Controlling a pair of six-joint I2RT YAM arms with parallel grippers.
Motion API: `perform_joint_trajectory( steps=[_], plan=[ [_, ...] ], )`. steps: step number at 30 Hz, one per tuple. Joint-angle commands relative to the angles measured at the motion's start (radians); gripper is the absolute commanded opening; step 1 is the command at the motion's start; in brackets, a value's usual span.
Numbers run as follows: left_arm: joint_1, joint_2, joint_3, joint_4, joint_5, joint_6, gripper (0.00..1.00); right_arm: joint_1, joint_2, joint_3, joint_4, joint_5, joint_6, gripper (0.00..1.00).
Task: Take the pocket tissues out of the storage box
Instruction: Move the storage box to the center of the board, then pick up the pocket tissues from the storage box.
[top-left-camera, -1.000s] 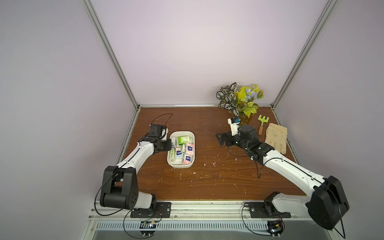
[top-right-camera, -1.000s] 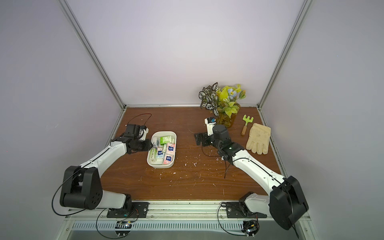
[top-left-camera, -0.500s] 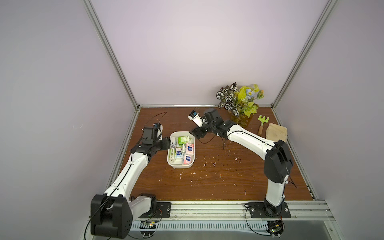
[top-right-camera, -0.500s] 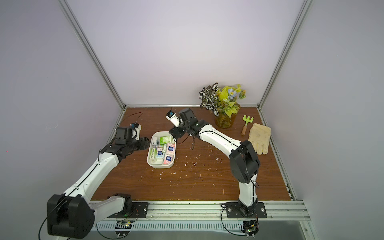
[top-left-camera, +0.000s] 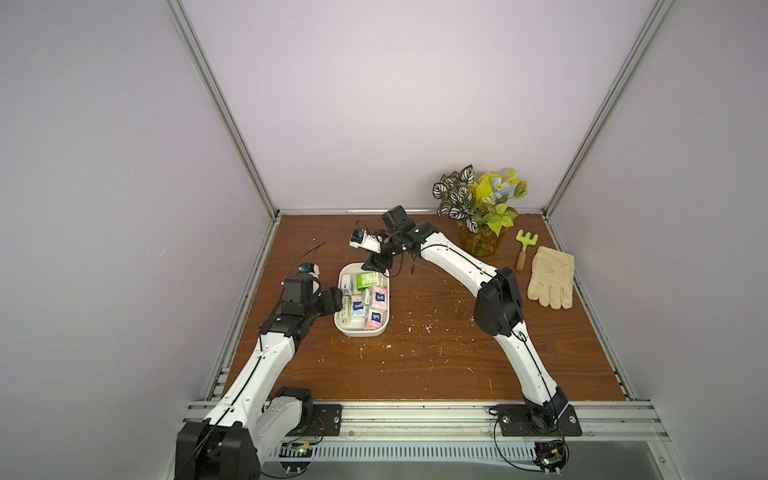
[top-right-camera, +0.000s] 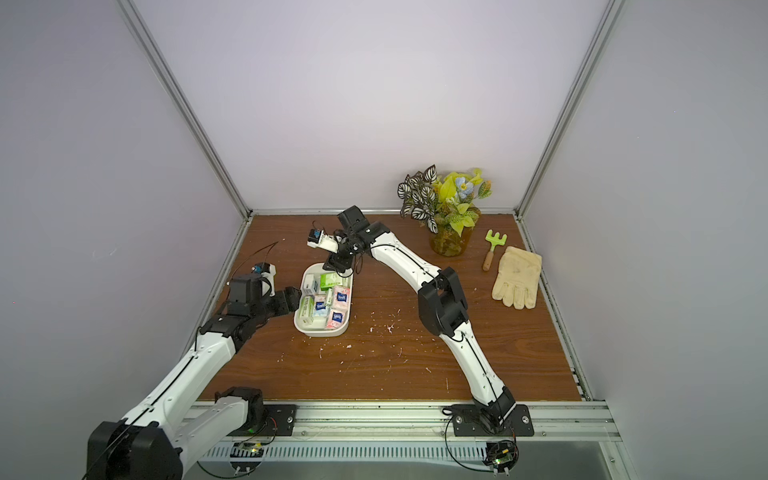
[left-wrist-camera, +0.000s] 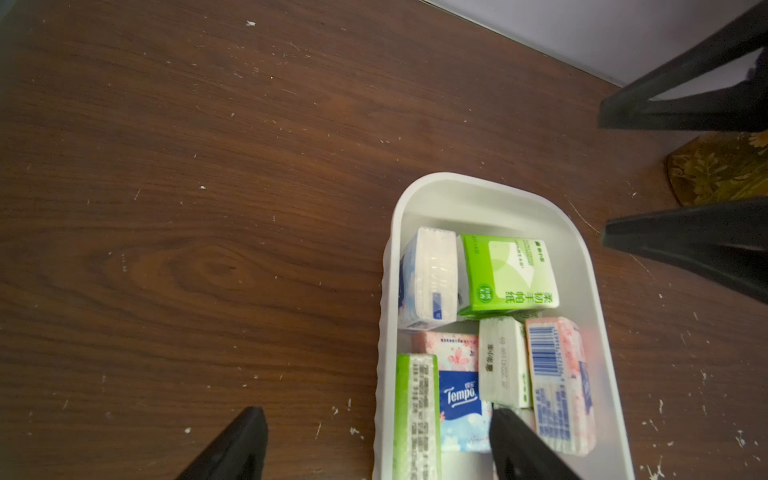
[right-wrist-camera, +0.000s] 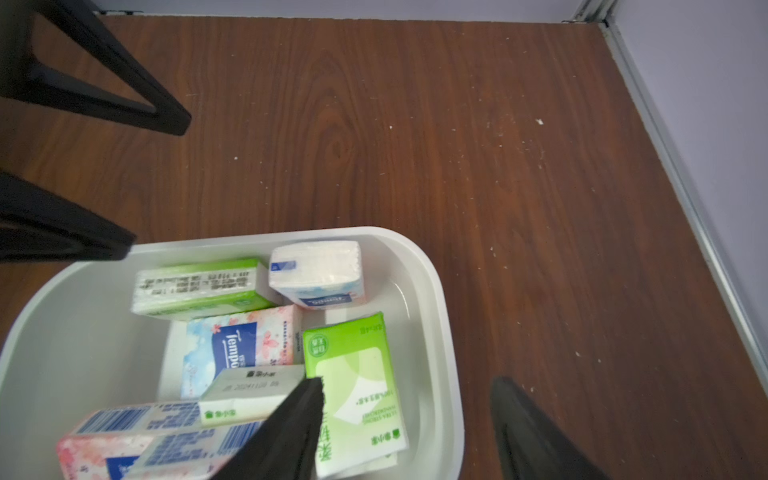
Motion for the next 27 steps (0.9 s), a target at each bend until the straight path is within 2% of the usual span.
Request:
perform_joint_trajectory(
  steps=[1, 15, 27],
  plan=[
    [-0.008, -0.005, -0.010, 0.024, 0.003, -0.017, 0.81, 0.006, -0.003, 0.048, -0.061, -0.095, -0.103, 0.70],
    [-0.008, 0.037, 0.001, 0.018, -0.009, 0.009, 0.81, 0.017, 0.114, 0.135, -0.138, -0.050, -0.180, 0.69],
    [-0.008, 0.068, 0.004, 0.028, -0.009, 0.015, 0.80, 0.031, 0.155, 0.135, -0.162, -0.008, -0.216, 0.67]
  ],
)
